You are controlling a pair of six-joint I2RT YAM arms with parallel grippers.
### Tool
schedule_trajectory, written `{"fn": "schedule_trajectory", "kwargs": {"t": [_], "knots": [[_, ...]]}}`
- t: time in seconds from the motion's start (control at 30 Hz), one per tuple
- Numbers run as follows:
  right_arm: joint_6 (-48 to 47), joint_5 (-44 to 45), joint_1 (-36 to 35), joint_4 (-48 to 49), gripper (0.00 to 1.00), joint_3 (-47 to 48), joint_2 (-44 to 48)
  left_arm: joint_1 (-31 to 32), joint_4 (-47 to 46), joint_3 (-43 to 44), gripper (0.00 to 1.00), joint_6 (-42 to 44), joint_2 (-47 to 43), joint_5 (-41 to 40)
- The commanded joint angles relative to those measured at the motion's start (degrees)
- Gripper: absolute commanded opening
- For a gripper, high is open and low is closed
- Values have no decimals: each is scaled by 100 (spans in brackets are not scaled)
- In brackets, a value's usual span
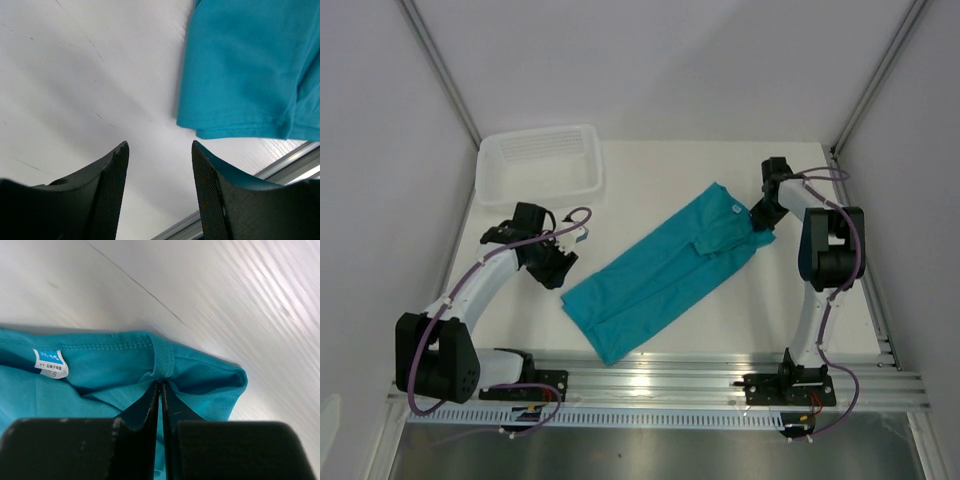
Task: Roll the t-shirts
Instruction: Fold the tshirt
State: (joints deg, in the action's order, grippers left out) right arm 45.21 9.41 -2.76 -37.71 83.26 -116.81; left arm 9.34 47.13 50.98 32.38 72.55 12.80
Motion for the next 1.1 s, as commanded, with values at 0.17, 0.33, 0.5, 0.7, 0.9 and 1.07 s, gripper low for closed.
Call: {"fn": "schedule_trajectory", "kwargs": {"t": [0.17, 0.33, 0.5, 0.7, 0.9, 1.07], "knots": [[-548, -37, -330, -342, 8, 1947, -1256, -55, 68, 43, 57, -100, -31, -137], [-1013, 429, -427, -359, 11, 2360, -739, -55, 103, 53, 57, -136, 4, -76], [-1480, 851, -470, -368, 17, 2274, 51, -55, 94, 26, 57, -162, 13, 12], [-1182, 931, -400, -545, 18, 1196, 686, -55, 42, -141, 57, -171, -197, 135], [-769, 316, -225, -44, 15, 235, 617, -55, 15, -123, 57, -214, -136, 197], [-487, 79, -137, -69, 14, 330, -76, -55, -38, -290, 57, -180, -206, 171]]}}
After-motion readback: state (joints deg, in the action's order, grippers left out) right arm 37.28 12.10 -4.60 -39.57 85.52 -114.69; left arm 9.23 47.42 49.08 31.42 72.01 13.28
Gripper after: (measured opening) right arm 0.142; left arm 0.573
